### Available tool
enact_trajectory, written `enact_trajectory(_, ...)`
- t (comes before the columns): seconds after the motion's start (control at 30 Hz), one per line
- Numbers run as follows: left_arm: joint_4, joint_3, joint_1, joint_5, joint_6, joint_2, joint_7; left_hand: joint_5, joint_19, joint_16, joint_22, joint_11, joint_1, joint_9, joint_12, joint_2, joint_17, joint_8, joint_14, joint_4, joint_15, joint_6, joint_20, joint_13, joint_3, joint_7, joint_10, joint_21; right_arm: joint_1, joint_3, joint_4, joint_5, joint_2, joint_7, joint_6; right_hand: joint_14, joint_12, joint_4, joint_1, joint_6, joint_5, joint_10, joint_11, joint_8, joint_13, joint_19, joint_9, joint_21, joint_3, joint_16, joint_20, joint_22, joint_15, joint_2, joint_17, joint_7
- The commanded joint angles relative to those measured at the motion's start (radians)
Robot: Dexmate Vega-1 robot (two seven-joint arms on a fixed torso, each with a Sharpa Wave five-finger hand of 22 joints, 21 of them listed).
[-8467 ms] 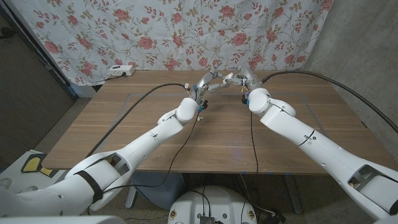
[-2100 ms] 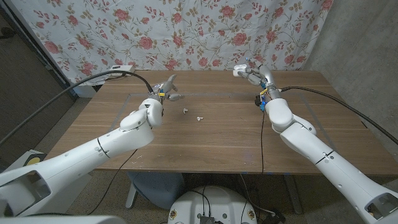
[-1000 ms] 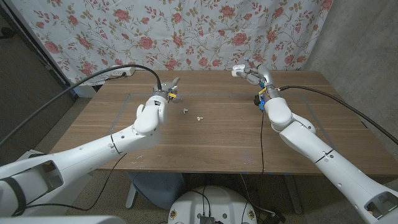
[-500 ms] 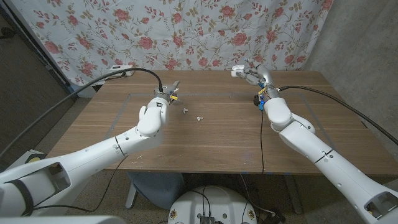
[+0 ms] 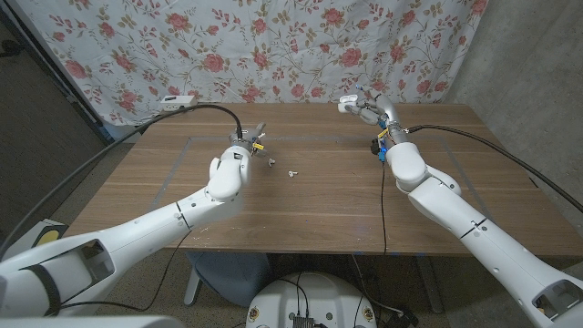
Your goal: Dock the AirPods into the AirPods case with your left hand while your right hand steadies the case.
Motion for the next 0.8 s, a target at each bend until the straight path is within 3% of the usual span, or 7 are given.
enact_trajectory(0.03,0.051,0.007,-0.006,-0.005,-0.026,-0.037,0.000,0.003,0.005,0.005,0.002,0.000,0.011,0.002,-0.004,0.005,0.001,0.007,0.007,-0.003,-0.004,0.006,0.003,0.005,0.006,0.002,0.008,0.001,0.002,-0.002,0.002,0.001,0.002,0.003,0.000,0.000,0.019,0.002,0.013,0.005,0.007,0.136,-0.135,0.004,0.005,-0.001,0.003,0.003,-0.004,-0.001,0.001,0.000,-0.162,0.003,0.005,0.000)
enact_trajectory(0.8,0.078,0.023,-0.021,-0.014,-0.046,-0.042,-0.028,0.006,0.006,0.006,0.001,-0.002,0.030,0.002,-0.011,0.014,-0.004,0.008,0.008,-0.010,-0.005,0.015,0.004,0.008,0.018,0.002,0.018,0.000,0.004,-0.002,0.014,0.007,0.005,0.003,0.006,0.000,0.021,0.002,0.014,0.007,0.008,0.136,-0.135,0.004,0.004,-0.003,0.003,0.004,-0.005,-0.005,0.002,-0.001,-0.162,0.004,0.015,0.000)
